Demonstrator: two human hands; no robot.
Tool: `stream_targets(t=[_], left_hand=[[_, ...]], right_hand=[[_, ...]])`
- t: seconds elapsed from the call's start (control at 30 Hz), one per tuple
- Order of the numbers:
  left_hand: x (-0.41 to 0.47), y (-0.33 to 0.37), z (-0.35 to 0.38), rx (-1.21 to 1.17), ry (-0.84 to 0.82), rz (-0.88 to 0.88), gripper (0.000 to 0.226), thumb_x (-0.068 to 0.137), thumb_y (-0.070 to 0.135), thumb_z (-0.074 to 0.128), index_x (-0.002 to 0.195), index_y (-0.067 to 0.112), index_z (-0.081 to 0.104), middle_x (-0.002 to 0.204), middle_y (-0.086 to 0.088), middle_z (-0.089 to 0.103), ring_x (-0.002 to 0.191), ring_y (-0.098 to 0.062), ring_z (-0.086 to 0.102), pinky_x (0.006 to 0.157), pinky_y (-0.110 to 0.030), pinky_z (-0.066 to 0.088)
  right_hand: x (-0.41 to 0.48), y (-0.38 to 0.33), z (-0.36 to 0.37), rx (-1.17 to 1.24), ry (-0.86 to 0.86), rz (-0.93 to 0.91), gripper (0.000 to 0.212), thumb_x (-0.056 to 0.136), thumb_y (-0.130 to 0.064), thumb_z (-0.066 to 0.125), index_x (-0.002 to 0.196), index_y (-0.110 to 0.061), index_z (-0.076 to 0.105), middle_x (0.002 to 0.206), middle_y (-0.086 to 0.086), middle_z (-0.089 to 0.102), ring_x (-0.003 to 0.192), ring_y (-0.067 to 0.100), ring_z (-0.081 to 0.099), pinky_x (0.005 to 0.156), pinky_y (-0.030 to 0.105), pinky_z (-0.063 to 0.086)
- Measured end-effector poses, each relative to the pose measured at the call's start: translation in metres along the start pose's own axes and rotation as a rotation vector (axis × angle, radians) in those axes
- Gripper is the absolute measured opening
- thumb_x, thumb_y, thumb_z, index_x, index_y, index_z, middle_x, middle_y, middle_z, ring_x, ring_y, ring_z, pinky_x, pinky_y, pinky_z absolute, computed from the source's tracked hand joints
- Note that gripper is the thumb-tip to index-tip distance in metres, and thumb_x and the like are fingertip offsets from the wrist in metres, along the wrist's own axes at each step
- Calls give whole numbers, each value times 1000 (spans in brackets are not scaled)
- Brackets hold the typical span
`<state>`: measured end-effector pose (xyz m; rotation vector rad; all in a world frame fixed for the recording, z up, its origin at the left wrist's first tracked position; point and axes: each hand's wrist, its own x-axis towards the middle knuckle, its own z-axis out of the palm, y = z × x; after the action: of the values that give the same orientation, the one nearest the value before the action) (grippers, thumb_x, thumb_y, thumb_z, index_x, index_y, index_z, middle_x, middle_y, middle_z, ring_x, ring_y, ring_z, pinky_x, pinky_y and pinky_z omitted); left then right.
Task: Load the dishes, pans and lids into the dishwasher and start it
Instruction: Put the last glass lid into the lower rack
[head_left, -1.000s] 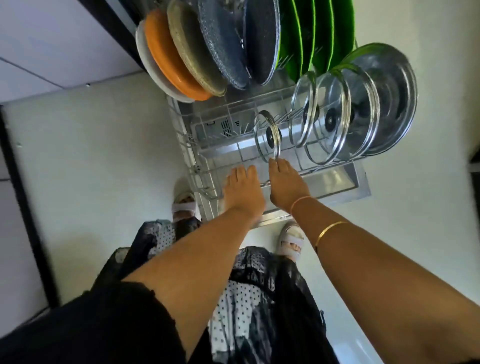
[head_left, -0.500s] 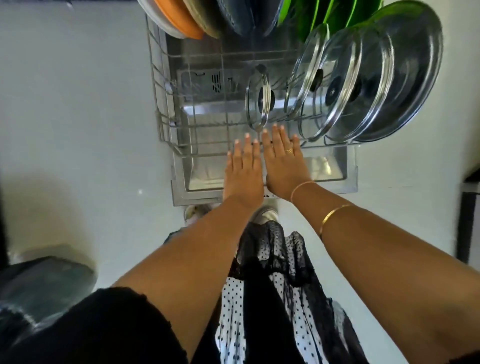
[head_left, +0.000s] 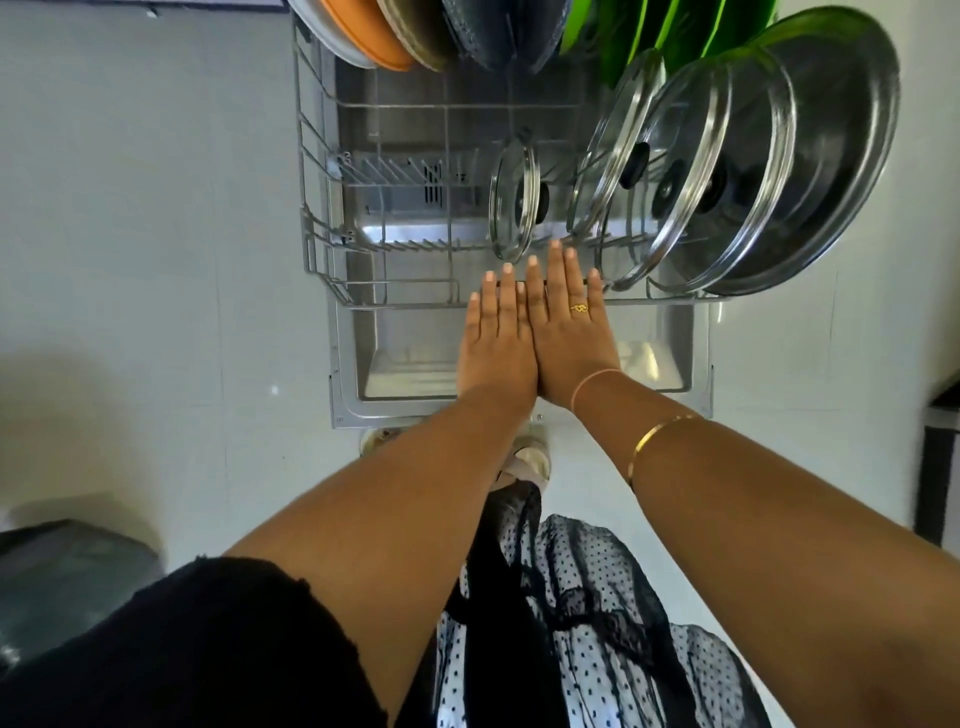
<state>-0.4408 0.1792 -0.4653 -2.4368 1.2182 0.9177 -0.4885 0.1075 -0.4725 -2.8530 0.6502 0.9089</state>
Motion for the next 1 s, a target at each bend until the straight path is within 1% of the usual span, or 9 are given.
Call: stream_targets(t=[0.13,0.27,0.33,0.57,0.63,0.73,0.87,1.0], left_hand=[[31,-10,-25,17,35,11,83,98,28,40,141,2,-26,152,-18,-27,141,-34,-23,115,-43,-11],[69,-23,-64,14,58,30,81,98,25,42,143,3,-22,154,-17,-22,142,-33,-19,116,-40,-9],[89,-27,-79,10,72,27,79,98,24,41,144,2,-20,155,-16,-19,143,-32,-16,116,-39,-7],[162,-46,-130,25,187,68,73,99,18,40,145,-1,-12,156,-18,-10,144,-35,-8,117,-40,-3],[181,-54,-143,22,211,86,70,99,17,38,146,0,-11,156,-18,-9,145,-34,-7,117,-40,-4],[213,-68,-161,43,261,105,71,98,17,40,146,-1,-10,156,-18,-11,145,-33,-7,117,-40,-5],[246,-77,-179,83,318,108,74,98,16,42,145,-1,-12,156,-18,-12,144,-34,-10,116,-40,-6],[276,-85,-199,99,331,112,72,98,14,40,146,-1,-12,156,-17,-12,144,-34,-8,117,-40,-4]], right_hand=[[35,13,-21,-42,-29,-8,93,92,-40,43,142,-4,-26,150,23,-29,140,37,-23,112,49,-13],[82,28,-54,-40,-84,-10,107,85,-40,57,143,-6,-26,150,21,-30,140,36,-24,114,48,-10],[105,37,-67,-26,-104,-3,112,83,-42,61,142,-7,-28,149,20,-32,140,35,-25,114,47,-10],[180,62,-104,-48,-21,7,110,83,-53,54,143,-10,-28,150,18,-31,139,34,-27,114,48,-11],[200,69,-117,-42,-14,9,107,84,-51,52,144,-10,-26,152,17,-29,140,34,-25,115,47,-11],[230,77,-136,-42,-10,24,113,82,-50,59,144,-9,-26,151,18,-29,140,33,-25,116,47,-10],[262,88,-157,-47,6,50,115,80,-37,65,143,-10,-28,150,17,-32,139,32,-28,115,46,-11],[293,97,-173,-20,36,52,115,79,-33,67,144,-11,-26,151,15,-31,140,30,-27,114,44,-11]])
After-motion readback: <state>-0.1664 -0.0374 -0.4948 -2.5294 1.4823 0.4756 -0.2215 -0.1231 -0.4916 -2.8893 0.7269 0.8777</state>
